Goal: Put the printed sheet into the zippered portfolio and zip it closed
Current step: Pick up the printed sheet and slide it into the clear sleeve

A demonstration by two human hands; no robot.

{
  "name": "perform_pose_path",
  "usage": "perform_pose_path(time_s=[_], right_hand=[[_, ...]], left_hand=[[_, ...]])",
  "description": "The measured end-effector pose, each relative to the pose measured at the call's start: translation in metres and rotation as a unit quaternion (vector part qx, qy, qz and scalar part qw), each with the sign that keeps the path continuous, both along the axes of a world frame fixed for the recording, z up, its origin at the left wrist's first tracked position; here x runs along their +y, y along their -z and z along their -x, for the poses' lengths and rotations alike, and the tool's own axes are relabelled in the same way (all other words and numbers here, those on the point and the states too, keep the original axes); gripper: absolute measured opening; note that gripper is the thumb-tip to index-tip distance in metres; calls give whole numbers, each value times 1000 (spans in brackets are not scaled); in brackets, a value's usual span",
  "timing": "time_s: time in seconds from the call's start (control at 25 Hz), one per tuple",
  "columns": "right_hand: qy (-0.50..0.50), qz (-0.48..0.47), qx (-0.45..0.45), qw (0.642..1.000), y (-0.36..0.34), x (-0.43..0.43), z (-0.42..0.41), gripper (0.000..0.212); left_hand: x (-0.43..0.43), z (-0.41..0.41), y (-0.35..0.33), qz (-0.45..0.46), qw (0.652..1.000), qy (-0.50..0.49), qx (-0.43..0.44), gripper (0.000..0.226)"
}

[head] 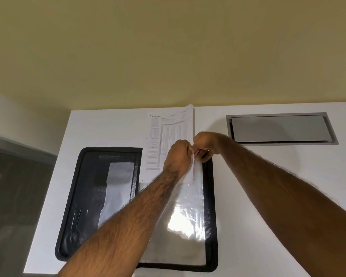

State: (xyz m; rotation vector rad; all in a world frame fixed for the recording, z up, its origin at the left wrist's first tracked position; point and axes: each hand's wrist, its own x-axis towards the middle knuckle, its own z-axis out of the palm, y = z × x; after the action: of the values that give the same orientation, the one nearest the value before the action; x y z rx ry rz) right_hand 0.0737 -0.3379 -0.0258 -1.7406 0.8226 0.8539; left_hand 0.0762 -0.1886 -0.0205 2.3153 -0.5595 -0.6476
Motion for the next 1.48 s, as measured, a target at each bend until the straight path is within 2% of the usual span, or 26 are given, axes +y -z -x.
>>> perform_pose_path(time_s=[0.08, 0.16, 0.28, 0.36, 0.4, 0.52, 0.64, 0.8, 0.92, 1.2, 1.28, 1.48], right_hand=[[-1, -17, 34, 999, 3, -4, 4, 25], [41, -32, 18, 999, 12, -6, 4, 31], [143, -64, -61, 986, 22, -7, -4, 22], [196, -59, -126, 971, 26, -9, -16, 11], [215, -45, -153, 963, 27, -11, -23, 12], [244, -2, -200, 949, 26, -17, -47, 40], [209, 28, -237, 948, 24, -21, -61, 48], [151, 49, -235, 959, 17, -26, -64, 18], [119, 65, -230, 964, 11, -33, -57, 26], [60, -9, -237, 970, 16, -31, -19, 32], [45, -24, -216, 975, 18, -24, -9, 31], [-47, -79, -94, 991, 23, -20, 11, 30]], left_hand=[[1, -2, 5, -9, 1000, 13, 9, 17], [7, 0, 11, -29, 999, 21, 36, 12], [23, -3, 24, -69, 997, 39, 8, 27], [30, -6, 27, -79, 996, 35, -33, 25], [33, -7, 28, -76, 996, 30, -39, 23], [32, -10, 41, -70, 997, 22, -26, 21], [28, -12, 41, -42, 999, 11, -26, 23], [27, -22, 33, -55, 998, 31, -13, 24], [28, -28, 37, -64, 998, 29, -6, 24], [24, -31, 30, -79, 996, 21, 18, 26], [23, -33, 28, -80, 997, 13, 14, 26], [21, -41, 28, -72, 997, 20, 20, 31]])
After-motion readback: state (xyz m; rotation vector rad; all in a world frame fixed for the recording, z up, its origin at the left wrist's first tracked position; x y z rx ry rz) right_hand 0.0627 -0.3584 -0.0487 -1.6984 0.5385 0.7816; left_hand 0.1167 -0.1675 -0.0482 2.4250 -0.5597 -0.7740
